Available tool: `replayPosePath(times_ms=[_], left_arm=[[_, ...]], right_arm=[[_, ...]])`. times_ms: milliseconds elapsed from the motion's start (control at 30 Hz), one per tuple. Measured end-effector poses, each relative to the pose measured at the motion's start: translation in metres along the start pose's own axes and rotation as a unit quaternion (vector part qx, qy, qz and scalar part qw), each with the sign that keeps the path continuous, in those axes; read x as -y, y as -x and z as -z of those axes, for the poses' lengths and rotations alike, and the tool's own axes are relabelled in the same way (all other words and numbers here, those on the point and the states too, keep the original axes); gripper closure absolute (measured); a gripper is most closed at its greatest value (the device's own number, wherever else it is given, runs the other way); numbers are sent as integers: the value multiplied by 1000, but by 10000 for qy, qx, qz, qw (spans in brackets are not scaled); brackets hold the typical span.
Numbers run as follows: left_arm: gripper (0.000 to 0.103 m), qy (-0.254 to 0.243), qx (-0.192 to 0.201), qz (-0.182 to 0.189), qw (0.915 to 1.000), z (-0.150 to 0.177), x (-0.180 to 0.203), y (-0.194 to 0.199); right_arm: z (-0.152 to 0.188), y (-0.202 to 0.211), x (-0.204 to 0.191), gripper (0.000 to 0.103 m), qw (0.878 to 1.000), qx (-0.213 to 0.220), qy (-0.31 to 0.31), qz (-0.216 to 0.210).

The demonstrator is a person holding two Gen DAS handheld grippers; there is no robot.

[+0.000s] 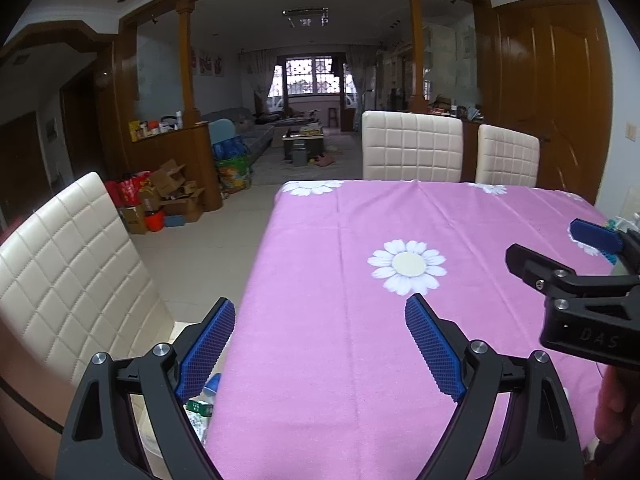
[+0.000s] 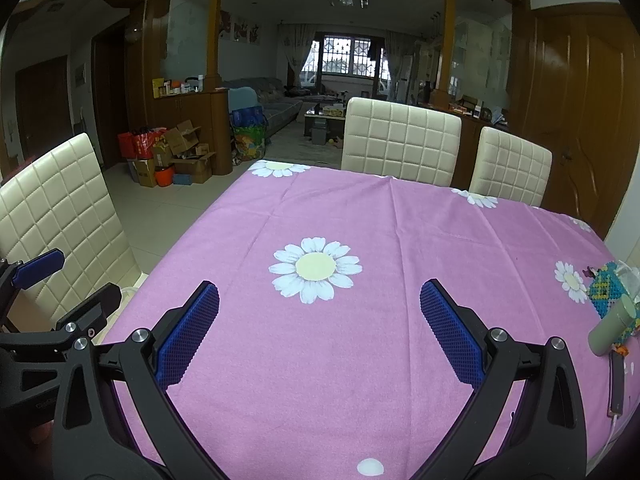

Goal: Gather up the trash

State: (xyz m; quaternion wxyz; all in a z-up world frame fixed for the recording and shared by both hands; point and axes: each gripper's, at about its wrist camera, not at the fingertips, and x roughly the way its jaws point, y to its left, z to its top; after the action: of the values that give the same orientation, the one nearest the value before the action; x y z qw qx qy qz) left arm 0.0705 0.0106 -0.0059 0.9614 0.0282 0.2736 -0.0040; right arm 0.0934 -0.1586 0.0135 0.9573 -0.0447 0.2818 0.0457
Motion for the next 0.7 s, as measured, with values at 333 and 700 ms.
replayPosePath(times_ms=[333, 700], left_arm=[[18, 83, -379, -94, 9992, 4, -4, -13], [18, 130, -512, -61, 9986, 7, -10, -20]], right_arm=[[3, 2, 0, 4, 10000, -31, -38, -10], [3, 1, 1, 4, 10000, -36, -45, -20]])
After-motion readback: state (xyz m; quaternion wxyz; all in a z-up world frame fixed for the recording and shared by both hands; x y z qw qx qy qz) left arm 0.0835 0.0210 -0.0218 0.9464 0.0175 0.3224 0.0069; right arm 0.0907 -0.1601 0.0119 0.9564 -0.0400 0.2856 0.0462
